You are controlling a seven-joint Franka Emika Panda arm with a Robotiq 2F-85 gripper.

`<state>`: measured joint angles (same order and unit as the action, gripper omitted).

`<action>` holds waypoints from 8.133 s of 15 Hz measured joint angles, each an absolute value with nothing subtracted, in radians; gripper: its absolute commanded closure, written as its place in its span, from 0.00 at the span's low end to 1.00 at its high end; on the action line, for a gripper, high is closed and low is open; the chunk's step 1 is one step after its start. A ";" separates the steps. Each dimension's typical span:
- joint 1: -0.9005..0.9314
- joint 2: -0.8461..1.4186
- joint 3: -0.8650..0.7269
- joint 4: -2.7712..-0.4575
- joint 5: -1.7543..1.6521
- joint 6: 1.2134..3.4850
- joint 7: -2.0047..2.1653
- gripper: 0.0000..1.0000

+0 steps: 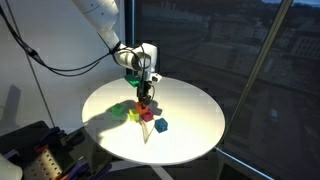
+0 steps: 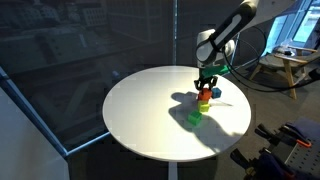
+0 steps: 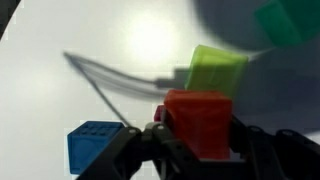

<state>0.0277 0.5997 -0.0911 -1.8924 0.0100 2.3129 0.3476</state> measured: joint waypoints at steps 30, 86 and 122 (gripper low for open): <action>-0.051 0.500 -0.098 -1.901 0.045 2.278 0.323 0.00; -0.159 0.783 -0.147 -1.744 0.116 2.406 0.289 0.00; -0.099 0.583 -0.146 -1.799 0.085 2.290 0.196 0.69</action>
<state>-0.0994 0.5830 -0.1456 -1.7990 0.0849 2.2901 0.1959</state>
